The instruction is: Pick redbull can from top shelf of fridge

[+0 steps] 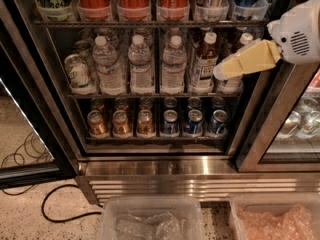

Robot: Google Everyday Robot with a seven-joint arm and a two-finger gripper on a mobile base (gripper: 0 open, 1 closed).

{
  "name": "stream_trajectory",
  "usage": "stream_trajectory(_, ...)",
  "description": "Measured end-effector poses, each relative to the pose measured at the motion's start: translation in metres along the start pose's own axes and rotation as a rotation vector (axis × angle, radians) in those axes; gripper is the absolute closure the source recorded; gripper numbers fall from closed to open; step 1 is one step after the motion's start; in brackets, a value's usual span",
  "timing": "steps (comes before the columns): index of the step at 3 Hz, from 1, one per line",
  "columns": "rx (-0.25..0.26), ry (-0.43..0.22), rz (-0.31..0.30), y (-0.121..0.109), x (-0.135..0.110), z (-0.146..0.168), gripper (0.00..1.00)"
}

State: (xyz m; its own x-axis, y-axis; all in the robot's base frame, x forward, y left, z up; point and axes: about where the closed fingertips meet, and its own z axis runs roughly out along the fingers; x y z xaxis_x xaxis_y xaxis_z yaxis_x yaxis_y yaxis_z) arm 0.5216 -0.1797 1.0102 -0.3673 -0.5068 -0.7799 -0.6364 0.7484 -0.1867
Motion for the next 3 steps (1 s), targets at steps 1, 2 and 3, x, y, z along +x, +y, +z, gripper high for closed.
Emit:
stream_trajectory(1, -0.003, -0.066, 0.049, 0.011, -0.017, 0.017, 0.0)
stream_trajectory(2, 0.007, -0.163, 0.109, 0.02, -0.042, 0.03, 0.0)
stream_trajectory(3, 0.023, -0.244, 0.16, 0.026, -0.061, 0.039, 0.0)
